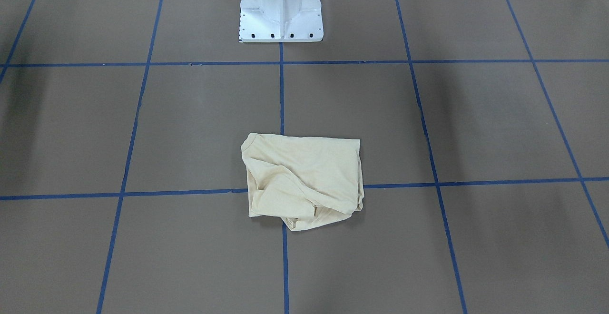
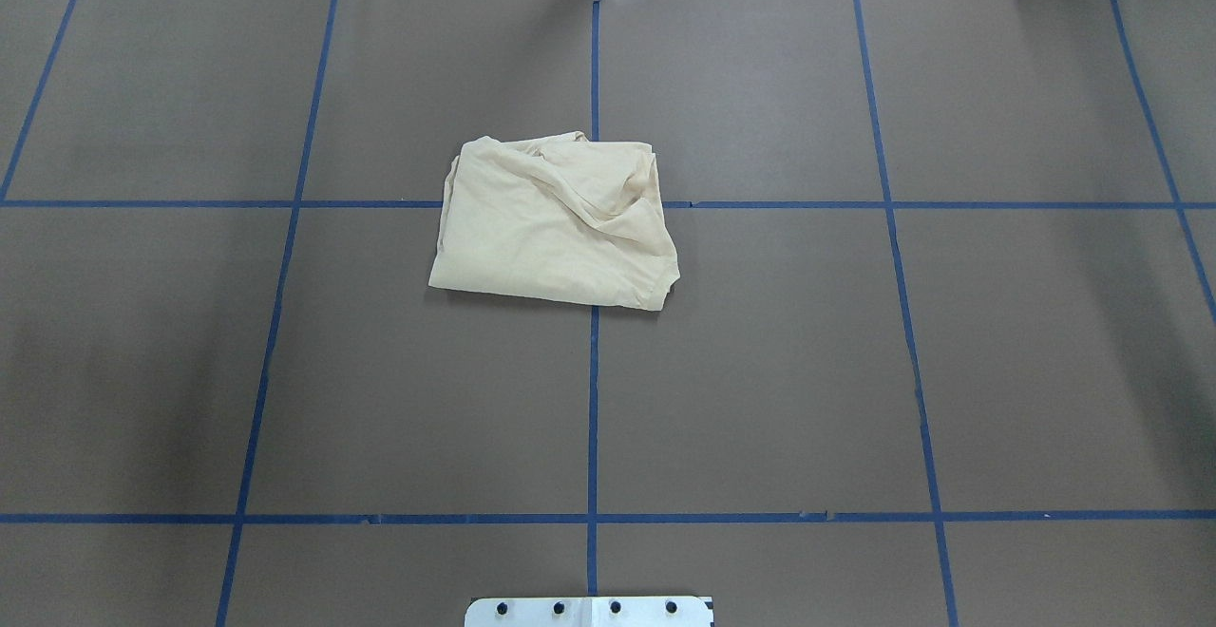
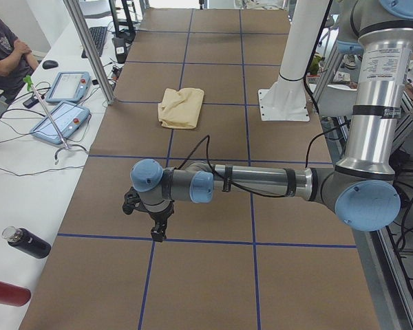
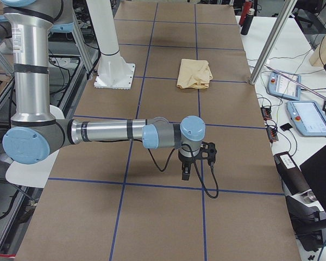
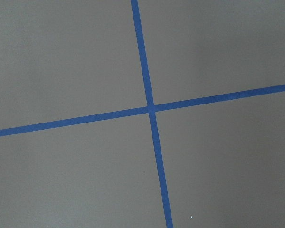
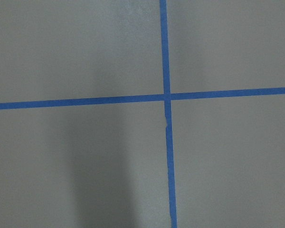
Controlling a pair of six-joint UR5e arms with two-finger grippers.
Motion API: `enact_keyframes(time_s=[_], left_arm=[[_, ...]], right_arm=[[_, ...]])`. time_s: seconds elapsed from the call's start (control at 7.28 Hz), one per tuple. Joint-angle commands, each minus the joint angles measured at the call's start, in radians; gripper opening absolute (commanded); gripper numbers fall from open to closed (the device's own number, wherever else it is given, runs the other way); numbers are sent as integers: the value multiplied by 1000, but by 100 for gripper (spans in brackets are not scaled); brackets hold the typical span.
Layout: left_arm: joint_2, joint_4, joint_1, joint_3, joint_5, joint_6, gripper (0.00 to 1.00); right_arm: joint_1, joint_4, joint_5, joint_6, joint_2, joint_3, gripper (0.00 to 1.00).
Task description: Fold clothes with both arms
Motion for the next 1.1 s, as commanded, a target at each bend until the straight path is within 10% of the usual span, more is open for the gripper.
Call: enact_keyframes(time_s=[0.0,0.96], left_arm=[[-1,0,-1,-1,1,0,99],[-1,1,-1,-4,3,0,99]], right_arm=[[0,0,14,0,0,0,100],[0,3,53,0,-8,-2,100]])
